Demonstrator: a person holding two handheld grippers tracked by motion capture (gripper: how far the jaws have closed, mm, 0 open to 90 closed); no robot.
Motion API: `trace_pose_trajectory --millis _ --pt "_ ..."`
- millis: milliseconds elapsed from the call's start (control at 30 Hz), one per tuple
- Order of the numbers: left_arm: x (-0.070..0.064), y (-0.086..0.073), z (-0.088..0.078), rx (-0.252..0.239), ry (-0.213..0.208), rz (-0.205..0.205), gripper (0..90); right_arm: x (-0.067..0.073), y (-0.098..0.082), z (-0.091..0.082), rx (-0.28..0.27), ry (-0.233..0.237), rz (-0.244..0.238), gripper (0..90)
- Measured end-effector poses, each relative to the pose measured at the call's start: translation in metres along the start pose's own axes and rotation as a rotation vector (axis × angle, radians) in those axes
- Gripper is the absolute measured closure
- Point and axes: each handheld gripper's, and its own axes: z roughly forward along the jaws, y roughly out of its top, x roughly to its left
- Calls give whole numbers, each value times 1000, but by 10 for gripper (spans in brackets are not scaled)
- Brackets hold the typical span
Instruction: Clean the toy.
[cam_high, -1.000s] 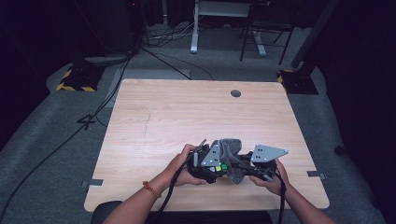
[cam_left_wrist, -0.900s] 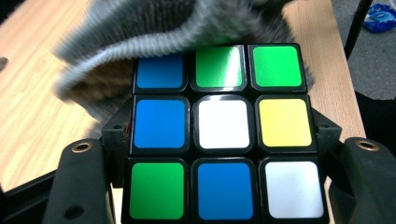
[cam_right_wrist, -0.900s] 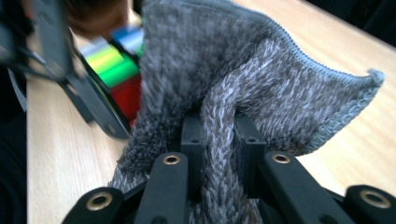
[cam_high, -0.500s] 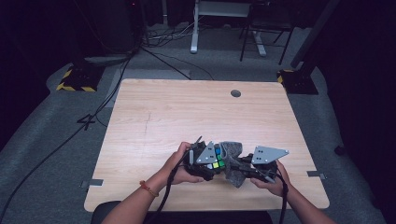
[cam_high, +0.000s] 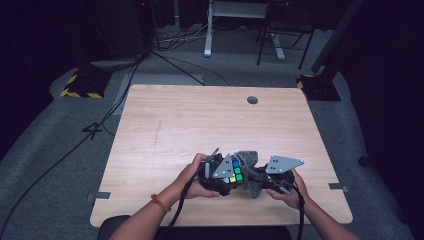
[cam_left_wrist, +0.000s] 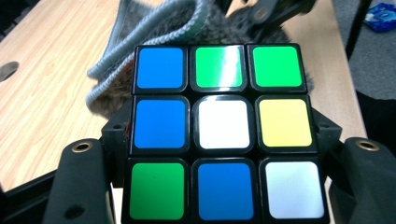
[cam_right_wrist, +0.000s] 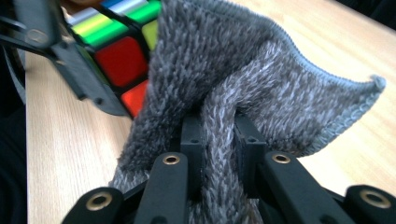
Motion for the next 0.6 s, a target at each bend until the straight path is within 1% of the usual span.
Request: trace_pose_trajectory --millis 67,133,167,233,267,300,400,467,500,600 --pt "1 -1 2 12 2 -2 332 5 6 -4 -41 -4 -16 781" --pt "1 -1 2 3 -4 -16 331 11 11 -6 -58 -27 -41 783" --pt "2 -1 2 3 -6 -14 331 12 12 -8 -68 -31 -47 782" --pt "0 0 3 13 1 -12 331 11 13 -10 -89 -16 -30 783" --pt "0 0 5 25 7 -5 331 11 14 -10 -86 -15 -30 783" --pt "0 0 6 28 6 -9 331 11 14 -10 -88 -18 -31 783" --pt "2 0 7 15 -10 -22 331 9 15 -10 -100 -14 -19 782" --pt "3 1 7 12 -7 -23 331 7 15 -11 -113 -11 -11 781" --pt "3 1 8 12 -12 -25 331 7 16 -12 -117 -12 -9 782" --pt "3 0 11 29 -12 -30 331 5 17 -11 -120 -11 -8 782"
